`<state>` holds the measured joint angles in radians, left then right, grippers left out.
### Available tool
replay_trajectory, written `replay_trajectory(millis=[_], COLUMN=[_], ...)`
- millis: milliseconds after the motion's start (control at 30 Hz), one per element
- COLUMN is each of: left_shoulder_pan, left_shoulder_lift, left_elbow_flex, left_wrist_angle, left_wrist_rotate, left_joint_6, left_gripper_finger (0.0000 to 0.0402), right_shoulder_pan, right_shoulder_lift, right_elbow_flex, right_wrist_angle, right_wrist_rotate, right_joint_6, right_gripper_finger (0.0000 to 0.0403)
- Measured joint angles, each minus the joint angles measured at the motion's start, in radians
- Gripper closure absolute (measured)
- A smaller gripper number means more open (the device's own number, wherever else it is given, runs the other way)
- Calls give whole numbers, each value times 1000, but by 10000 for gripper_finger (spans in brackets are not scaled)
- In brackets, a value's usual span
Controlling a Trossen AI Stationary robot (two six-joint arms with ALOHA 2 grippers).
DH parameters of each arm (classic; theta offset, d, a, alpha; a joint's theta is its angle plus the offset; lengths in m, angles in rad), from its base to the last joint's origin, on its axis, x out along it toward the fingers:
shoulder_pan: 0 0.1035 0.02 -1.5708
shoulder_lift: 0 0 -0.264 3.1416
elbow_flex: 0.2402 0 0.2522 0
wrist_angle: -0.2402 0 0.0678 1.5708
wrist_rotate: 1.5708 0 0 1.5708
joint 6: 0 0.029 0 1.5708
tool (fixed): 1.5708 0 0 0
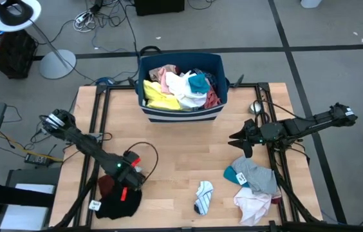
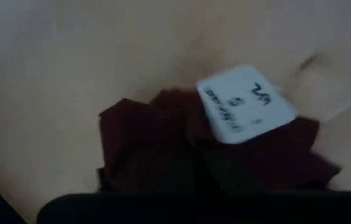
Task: Sort clothes
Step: Put the red underwear into the blue laundry bin
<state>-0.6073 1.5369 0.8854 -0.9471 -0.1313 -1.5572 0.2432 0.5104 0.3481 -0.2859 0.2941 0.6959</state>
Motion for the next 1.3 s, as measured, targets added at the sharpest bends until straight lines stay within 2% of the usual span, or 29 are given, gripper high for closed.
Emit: replay_trajectory(millis=[367, 567, 800, 967, 1067, 1300], left_shoulder_pan=[54, 68, 134, 267, 374, 625], left_shoulder_lift=[-137, -146, -147, -145, -146, -142], left_elbow_flex=[219, 433, 674, 808, 886, 1000], left_wrist_angle=[-282, -458, -520, -489, -402, -95], left_wrist_rotate=[-274, -422, -588, -629, -628, -452], left_joint_6=[114, 199, 395, 639, 819, 1204], left_gripper_finger=[401, 401, 401, 401, 401, 401], right_shoulder_pan=[0, 0, 0, -1, -1, -1], right_shoulder_lift=[15, 15, 21, 21, 22, 24], right_elbow_flex=[0, 0, 0, 0, 0, 0], right_wrist_angle=[-7, -9, -8, -8, -8, -3], right_wrist_rotate=[33, 32, 44, 52, 53, 61], right_joint_6=[-21, -28, -37, -38, -38, -47], right_gripper_finger=[210, 210, 210, 210, 210, 210])
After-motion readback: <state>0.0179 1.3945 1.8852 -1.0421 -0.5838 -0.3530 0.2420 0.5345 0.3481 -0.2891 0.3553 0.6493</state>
